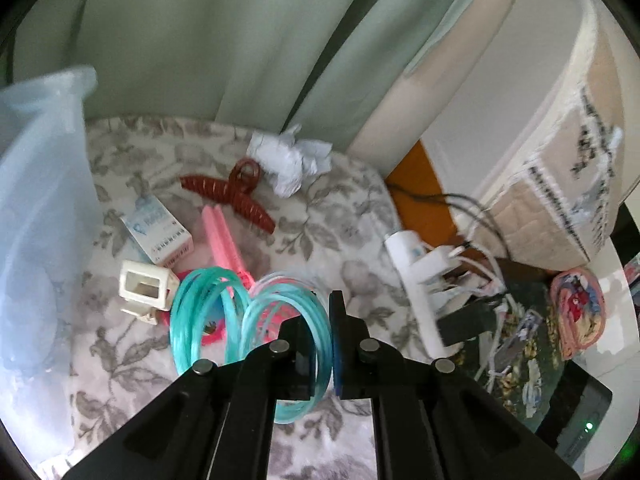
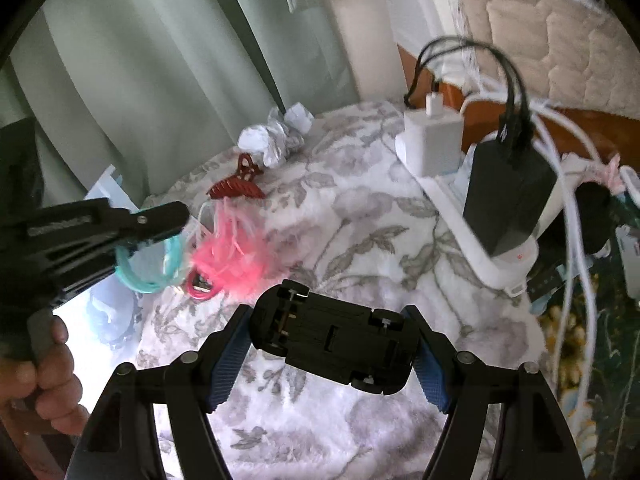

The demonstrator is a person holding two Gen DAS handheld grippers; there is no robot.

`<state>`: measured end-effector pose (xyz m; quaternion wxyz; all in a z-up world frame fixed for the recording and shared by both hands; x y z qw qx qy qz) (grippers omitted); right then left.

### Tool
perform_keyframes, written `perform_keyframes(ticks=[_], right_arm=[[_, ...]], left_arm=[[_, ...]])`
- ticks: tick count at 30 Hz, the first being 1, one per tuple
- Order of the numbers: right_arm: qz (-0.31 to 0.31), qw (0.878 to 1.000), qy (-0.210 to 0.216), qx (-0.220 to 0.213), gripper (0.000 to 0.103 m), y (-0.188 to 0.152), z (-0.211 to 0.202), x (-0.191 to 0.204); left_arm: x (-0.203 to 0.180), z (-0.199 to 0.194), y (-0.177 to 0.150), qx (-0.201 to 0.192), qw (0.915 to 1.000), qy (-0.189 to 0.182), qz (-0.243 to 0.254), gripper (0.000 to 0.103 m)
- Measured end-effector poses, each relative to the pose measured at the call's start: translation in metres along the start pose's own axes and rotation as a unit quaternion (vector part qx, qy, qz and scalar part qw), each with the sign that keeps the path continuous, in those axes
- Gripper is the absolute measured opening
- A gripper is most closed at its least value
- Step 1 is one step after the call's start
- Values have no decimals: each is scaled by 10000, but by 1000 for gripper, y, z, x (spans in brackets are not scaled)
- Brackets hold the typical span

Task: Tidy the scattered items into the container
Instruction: 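Lift and carry the coil ties and toy car over the clear box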

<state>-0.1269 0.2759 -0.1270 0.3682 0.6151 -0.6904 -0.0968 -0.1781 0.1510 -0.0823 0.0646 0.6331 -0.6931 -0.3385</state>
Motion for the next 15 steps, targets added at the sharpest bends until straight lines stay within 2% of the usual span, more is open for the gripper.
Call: perform_keyframes(ticks=[15], right_arm=[[-555, 9961, -174, -661, 77, 2, -79, 50]], left_arm=[[10, -111, -3, -891, 9955, -272, -150, 6]])
Point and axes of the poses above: each gripper's, at about its wrist camera, not at the fingertips, and z roughly the way its jaws point, x to its left, y to its top, the point moved 8 cm from there along z, roughly the way its jaws point, and after that the axes turned 5 degrees about y, right-handed, at the moved point
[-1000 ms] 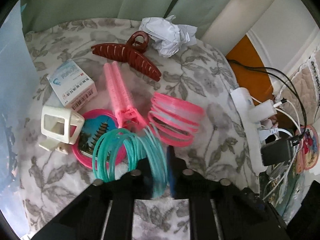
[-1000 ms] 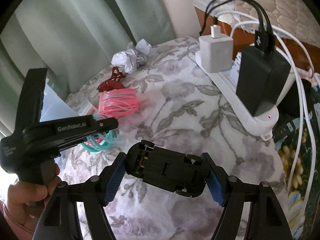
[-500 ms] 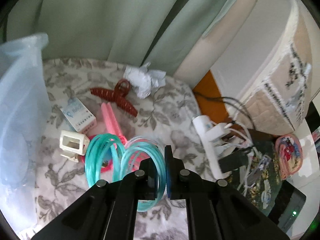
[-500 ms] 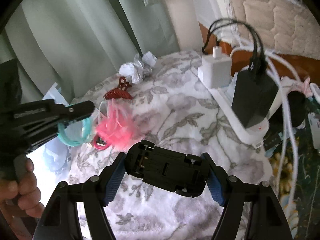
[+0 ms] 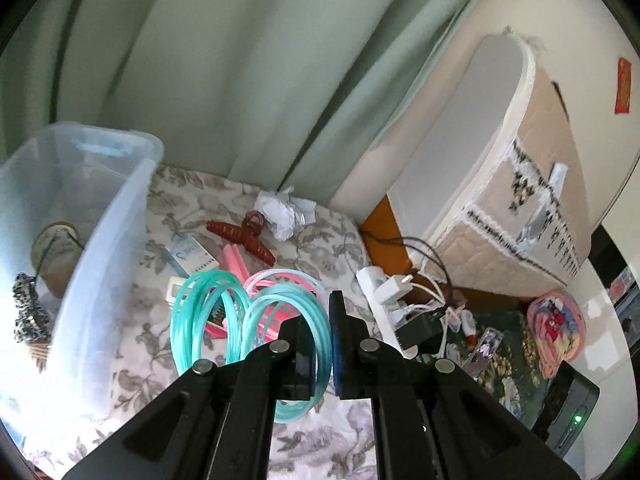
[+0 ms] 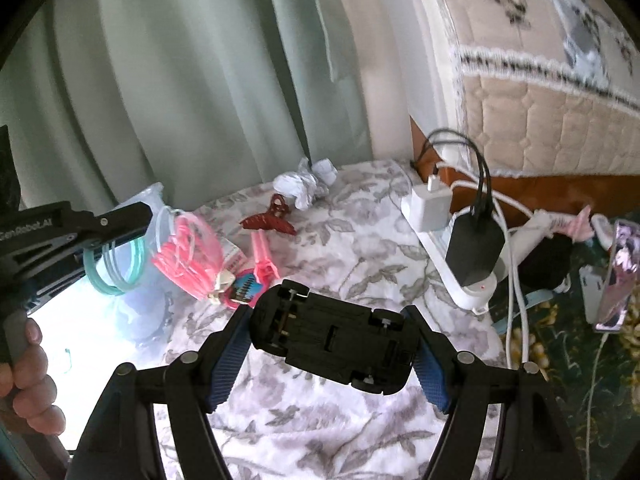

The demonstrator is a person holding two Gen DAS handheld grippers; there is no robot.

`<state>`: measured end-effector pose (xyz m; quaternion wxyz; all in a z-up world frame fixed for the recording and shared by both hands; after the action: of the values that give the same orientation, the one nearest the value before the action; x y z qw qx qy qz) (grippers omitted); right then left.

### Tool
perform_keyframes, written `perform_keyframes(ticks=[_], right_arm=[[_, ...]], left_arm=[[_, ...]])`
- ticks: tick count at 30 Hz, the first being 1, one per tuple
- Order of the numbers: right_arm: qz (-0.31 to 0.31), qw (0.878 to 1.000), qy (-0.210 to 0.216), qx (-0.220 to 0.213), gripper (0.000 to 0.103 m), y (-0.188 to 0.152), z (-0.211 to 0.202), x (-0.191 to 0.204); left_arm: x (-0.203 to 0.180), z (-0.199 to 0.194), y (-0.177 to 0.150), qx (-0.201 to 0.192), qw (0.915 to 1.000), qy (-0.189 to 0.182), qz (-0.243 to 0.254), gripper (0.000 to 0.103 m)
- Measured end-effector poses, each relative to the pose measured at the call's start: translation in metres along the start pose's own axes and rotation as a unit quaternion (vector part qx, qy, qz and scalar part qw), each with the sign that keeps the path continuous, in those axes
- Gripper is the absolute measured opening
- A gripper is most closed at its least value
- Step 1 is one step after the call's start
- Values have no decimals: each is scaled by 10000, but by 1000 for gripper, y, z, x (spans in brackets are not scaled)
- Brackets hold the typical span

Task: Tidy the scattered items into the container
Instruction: 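Lift and carry the coil ties and toy car over the clear box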

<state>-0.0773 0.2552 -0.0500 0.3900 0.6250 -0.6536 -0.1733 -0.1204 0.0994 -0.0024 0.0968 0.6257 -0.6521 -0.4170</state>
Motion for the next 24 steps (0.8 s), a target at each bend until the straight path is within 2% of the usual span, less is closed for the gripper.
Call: perform_keyframes(ticks=[10, 17, 24], right_arm=[[-513, 9981, 69, -334, 77, 18, -35, 49], [-728, 9958, 210, -523, 77, 37, -50, 80], [-1134, 9910, 524, -471, 77, 49, -38, 133]], left_arm=[[22, -64, 20, -694, 9975, -32, -157, 6], [44, -94, 33, -1093, 9936, 16, -273, 6], [102, -121, 39, -1471, 9865, 448, -565, 6]])
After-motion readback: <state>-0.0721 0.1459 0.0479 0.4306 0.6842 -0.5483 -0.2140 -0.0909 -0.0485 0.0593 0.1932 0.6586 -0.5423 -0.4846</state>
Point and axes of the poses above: each gripper's, at about its wrist camera, not at the fingertips, and z roughly the way its jaws point, x to its left, y to its top, the point moved 8 cm from there along z, roughly the way its jaws point, and after that the axes turned 5 degrees about y, right-handed, at the moved point
